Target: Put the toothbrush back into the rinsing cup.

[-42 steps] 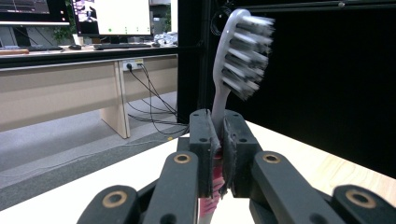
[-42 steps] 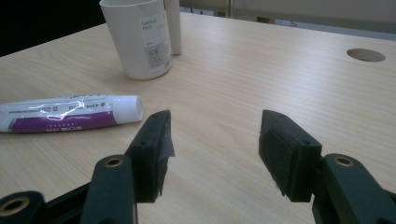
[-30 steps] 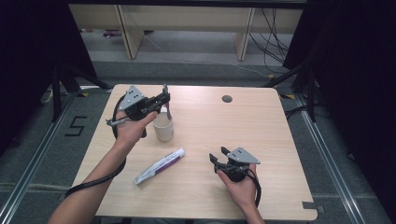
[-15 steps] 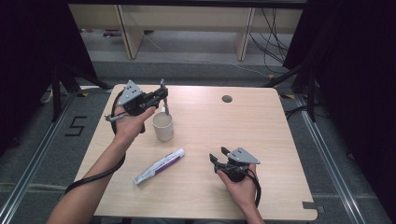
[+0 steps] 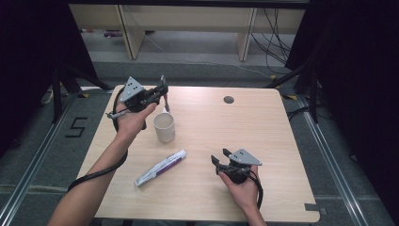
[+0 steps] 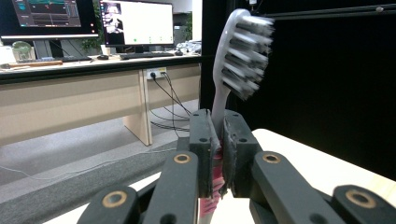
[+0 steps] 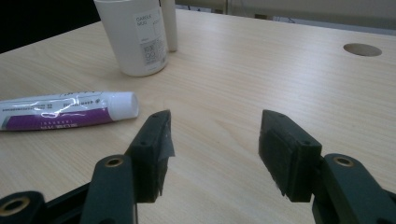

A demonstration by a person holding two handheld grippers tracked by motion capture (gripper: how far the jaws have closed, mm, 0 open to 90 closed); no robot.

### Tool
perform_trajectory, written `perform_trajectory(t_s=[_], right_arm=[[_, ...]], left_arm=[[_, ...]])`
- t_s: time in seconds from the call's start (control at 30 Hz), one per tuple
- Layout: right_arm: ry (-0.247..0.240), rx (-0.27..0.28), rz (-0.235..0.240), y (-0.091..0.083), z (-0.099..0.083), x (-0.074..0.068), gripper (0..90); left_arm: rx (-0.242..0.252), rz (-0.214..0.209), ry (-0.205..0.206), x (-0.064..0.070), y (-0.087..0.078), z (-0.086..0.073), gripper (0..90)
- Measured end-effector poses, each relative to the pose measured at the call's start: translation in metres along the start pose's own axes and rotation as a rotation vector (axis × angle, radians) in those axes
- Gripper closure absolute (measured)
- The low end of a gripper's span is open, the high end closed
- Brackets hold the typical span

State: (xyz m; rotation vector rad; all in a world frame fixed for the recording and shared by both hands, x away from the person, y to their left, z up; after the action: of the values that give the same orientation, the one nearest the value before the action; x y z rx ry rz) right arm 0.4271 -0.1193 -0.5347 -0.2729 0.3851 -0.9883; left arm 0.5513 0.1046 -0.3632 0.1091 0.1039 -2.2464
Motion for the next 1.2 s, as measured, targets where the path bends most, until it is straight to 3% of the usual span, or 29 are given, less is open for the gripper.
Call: perform_trajectory(t_s=[0.07,0.13,0.2,0.3,0.4,0.43,0.53,0.7,0.9,0.97,1.13,1.2], right_arm=[[0.01,-0.008,0.006,0.0,-0.001,-0.001,44.8],[-0.019,0.001,-0.001,0.0,0.0,0.002,44.8],[0.011,-0.019,0.015,-0.001,-0.001,-0.001,44.8],[0.009,-0.004,0.023,0.0,0.0,-0.001,44.8],[-0.005,-0.013,0.005,-0.001,-0.001,0.001,44.8],[0.023,-0.01,0.014,-0.001,-0.001,-0.002,44.8],[-0.012,0.001,0.003,0.0,0.0,0.002,44.8],[0.008,-0.012,0.01,0.0,-0.002,0.0,44.8],[-0.01,-0.003,0.005,0.0,0.0,0.002,44.8],[0.015,-0.008,0.026,0.0,0.0,-0.001,44.8],[-0.021,-0.003,-0.003,0.0,0.0,0.003,44.8],[0.007,-0.019,0.012,0.0,-0.002,0.0,44.8]], left_arm=[[0.002,0.004,0.0,-0.001,0.001,0.0,83.2],[0.002,0.007,0.0,-0.002,0.002,0.001,83.2],[0.002,0.01,0.001,-0.004,0.003,0.002,83.2],[0.005,0.016,0.0,-0.006,0.005,0.002,83.2],[0.003,0.022,0.003,-0.009,0.007,0.002,83.2],[0.004,0.024,0.001,-0.009,0.008,0.002,83.2],[0.0,0.027,0.004,-0.012,0.01,0.001,83.2],[0.002,0.032,0.006,-0.015,0.013,0.002,83.2],[0.0,0.035,0.011,-0.016,0.018,0.002,83.2],[-0.002,0.039,0.012,-0.017,0.019,0.002,83.2],[-0.006,0.046,0.017,-0.021,0.022,0.001,83.2],[-0.009,0.046,0.019,-0.022,0.023,0.001,83.2]])
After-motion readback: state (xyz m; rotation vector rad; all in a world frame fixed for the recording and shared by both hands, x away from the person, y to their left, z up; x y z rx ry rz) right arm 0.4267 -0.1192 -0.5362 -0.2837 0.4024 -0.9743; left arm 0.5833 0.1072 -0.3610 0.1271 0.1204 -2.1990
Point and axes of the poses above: each handheld gripper's, and its own axes: y roughly forward along the jaws, z roughly out of its top, x roughly to its right, the point moved 9 cm from there along y, roughly forward along the jaws, and after that the axes turned 8 degrees about y, right-handed, at the moved point
